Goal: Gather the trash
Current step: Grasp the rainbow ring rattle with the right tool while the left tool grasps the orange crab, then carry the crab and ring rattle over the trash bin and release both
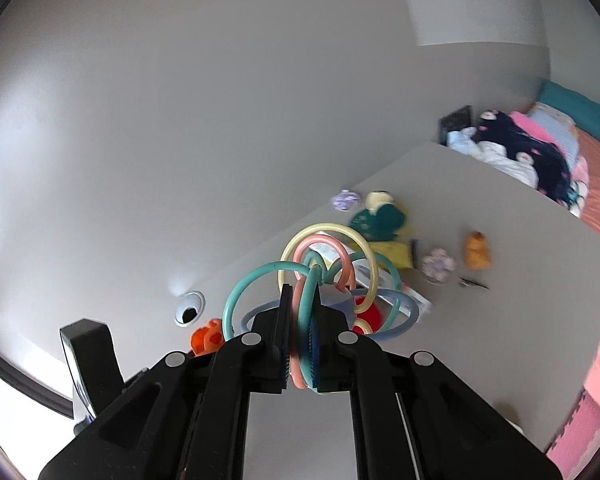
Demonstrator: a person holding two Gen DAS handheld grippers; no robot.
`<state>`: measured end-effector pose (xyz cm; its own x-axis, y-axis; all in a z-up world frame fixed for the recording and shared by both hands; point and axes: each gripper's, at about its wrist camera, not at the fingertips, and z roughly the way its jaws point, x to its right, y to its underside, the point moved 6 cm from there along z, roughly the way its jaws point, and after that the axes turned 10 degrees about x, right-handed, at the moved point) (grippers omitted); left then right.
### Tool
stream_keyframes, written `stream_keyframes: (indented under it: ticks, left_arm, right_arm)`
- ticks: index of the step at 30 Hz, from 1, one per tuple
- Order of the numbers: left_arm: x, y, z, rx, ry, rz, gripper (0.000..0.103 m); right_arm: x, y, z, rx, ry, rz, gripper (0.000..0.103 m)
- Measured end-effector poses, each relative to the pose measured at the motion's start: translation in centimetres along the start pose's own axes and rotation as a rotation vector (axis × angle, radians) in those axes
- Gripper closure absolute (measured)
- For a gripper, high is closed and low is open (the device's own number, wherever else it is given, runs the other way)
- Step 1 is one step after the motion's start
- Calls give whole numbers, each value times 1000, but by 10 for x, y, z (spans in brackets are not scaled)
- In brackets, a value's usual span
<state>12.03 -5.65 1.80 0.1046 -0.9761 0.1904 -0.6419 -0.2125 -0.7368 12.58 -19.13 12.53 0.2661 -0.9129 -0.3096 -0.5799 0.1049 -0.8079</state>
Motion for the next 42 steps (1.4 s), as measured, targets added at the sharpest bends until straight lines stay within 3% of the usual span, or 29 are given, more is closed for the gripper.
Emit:
stream_keyframes:
  ticks: [12,23,33,42]
  left_arm:
    - [135,56,-31,-27,177,172,53]
    - [246,109,-57,-36,287,359,52]
    - [335,183,-60,-118,392,508,52]
    - [387,254,-43,-228,418,654,51]
  right_arm:
    - [104,33,-104,75,133,114,95]
    - [200,78,-195,119,285,215,95]
    - [302,153,-237,39,453,352,95]
    - [361,201,-242,-88,534,445,94]
